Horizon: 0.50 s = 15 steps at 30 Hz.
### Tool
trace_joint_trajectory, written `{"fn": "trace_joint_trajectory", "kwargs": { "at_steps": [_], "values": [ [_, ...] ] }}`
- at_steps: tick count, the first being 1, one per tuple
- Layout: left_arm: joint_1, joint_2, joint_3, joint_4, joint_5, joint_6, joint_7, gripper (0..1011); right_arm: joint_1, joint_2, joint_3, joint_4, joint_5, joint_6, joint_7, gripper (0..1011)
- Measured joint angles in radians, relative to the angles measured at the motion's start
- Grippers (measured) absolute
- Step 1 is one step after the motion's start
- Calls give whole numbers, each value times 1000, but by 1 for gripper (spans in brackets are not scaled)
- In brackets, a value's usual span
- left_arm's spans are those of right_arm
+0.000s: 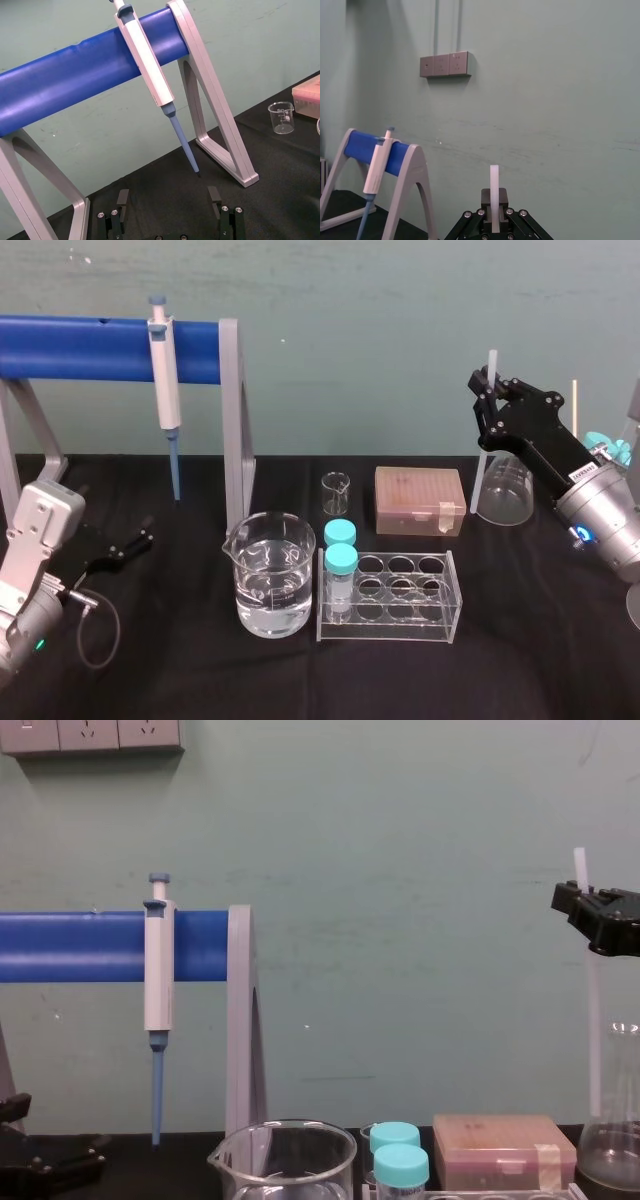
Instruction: Pick up the stirring rod with one hand, then place it down.
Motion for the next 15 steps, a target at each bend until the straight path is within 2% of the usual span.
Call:
{"fn": "trace_joint_trajectory", "kwargs": {
  "at_steps": [15],
  "values": [
    [0, 0, 0, 0, 0, 0, 0, 1000, -7, 8, -9, -9, 3, 5, 7, 71]
  ]
}}
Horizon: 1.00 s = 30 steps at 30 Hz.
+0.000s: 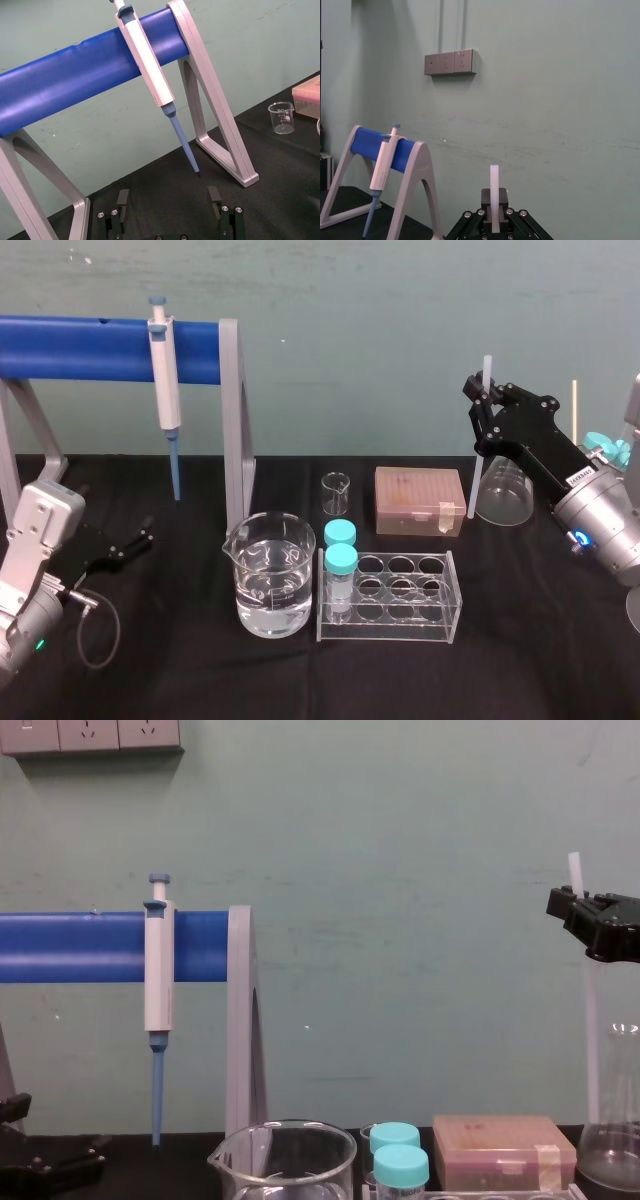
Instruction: Pick up the stirring rod with one hand, then place it down.
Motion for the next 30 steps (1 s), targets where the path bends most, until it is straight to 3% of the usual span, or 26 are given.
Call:
{"fn": "trace_joint_trajectory", "kwargs": {
  "at_steps": [30],
  "values": [
    [0, 0, 0, 0, 0, 0, 0, 1000, 0, 10, -9, -3, 3, 4, 4, 71]
  ]
}}
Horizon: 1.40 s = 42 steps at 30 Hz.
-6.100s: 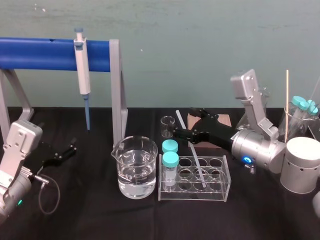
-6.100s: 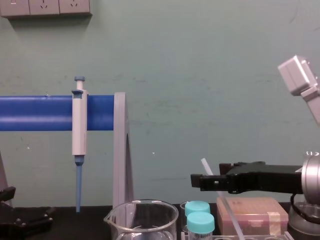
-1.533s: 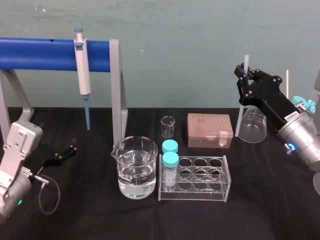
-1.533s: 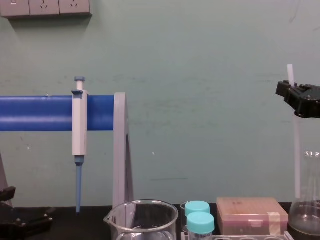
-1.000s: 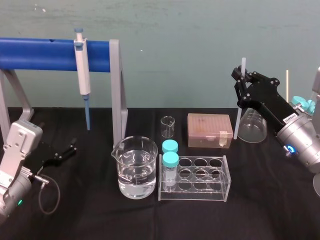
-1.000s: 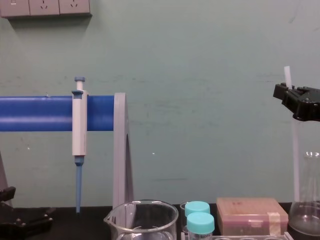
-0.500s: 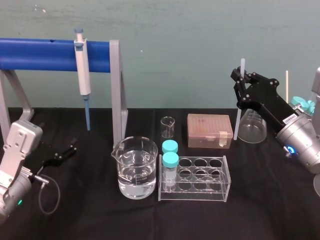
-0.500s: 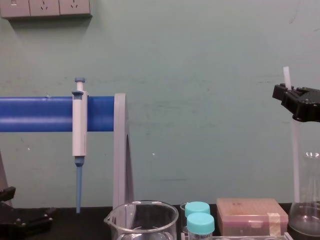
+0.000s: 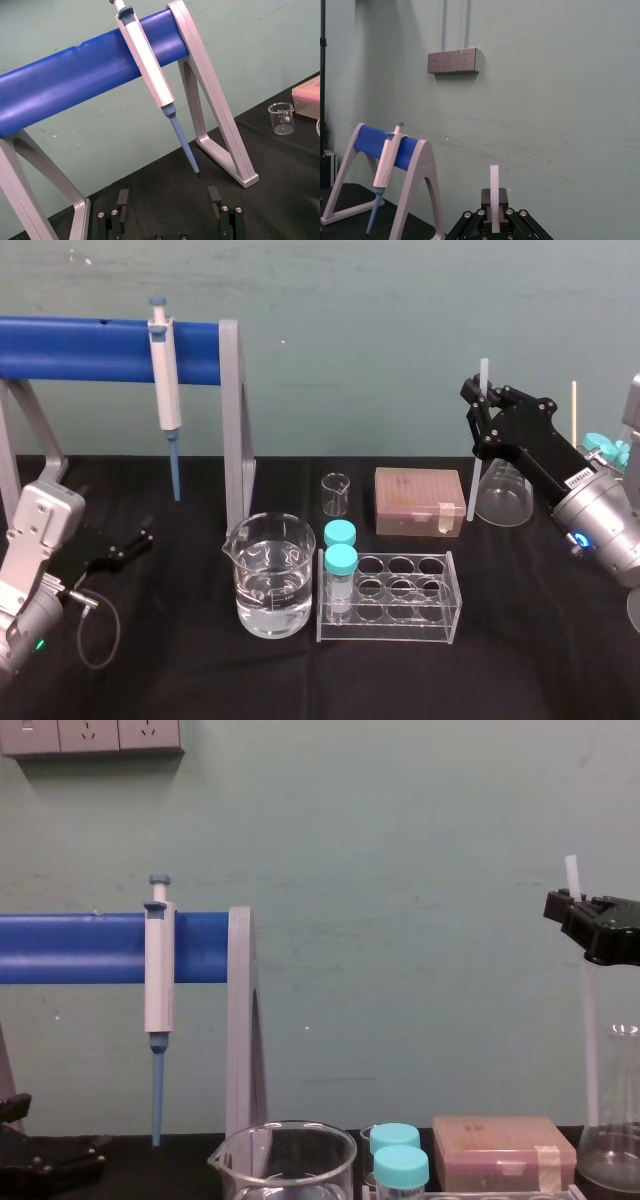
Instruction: Pick up the stirring rod with one hand, then place it down.
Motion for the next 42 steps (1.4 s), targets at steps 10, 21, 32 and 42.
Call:
{"fn": "trace_joint_trajectory", "kwargs": {
  "at_steps": [10, 21, 32, 42],
  "values": [
    [0, 0, 0, 0, 0, 0, 0, 1000, 6, -1, -4, 7, -2, 1, 0, 71],
    [0, 0, 0, 0, 0, 0, 0, 1000, 13, -3, -8, 16, -3, -1, 3, 71],
    [0, 0, 0, 0, 0, 0, 0, 1000, 18, -3, -12, 24, -3, -2, 7, 71],
    [0, 0, 0, 0, 0, 0, 0, 1000, 17, 1, -14, 23, -3, -2, 11, 71]
  ]
}}
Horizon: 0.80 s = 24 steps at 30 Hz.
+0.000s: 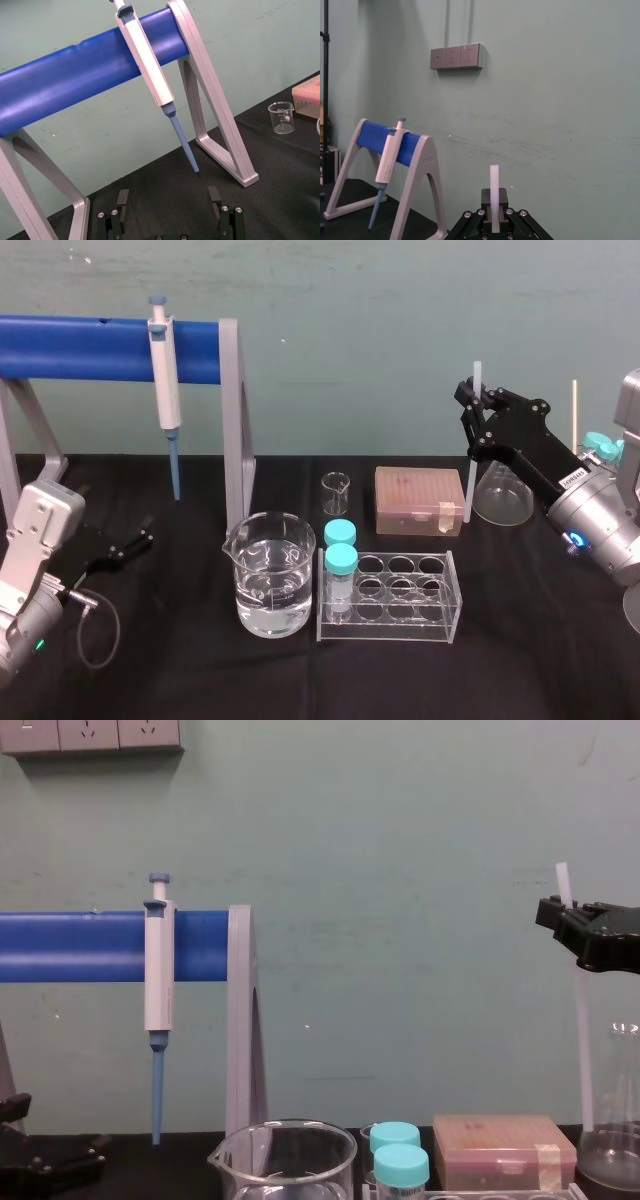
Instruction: Pick up the stirring rod with one hand, then place it down.
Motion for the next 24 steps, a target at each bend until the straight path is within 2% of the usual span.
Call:
{"fn": "trace_joint_trajectory", "kwargs": {
  "at_steps": [5, 7, 15, 18, 24],
  "values": [
    [0, 0, 0, 0, 0, 0, 0, 1000, 0, 0, -3, 4, 8, -1, 10, 71],
    [0, 0, 0, 0, 0, 0, 0, 1000, 1, 0, -6, 10, 33, -3, 40, 71],
    [0, 0, 0, 0, 0, 0, 0, 1000, 27, 15, -35, 71, 215, -23, 276, 71],
    [0, 0, 0, 0, 0, 0, 0, 1000, 36, 17, -47, 94, 252, -25, 327, 71],
    [0, 0, 0, 0, 0, 0, 0, 1000, 45, 17, -64, 118, 281, -26, 355, 71]
  ]
}}
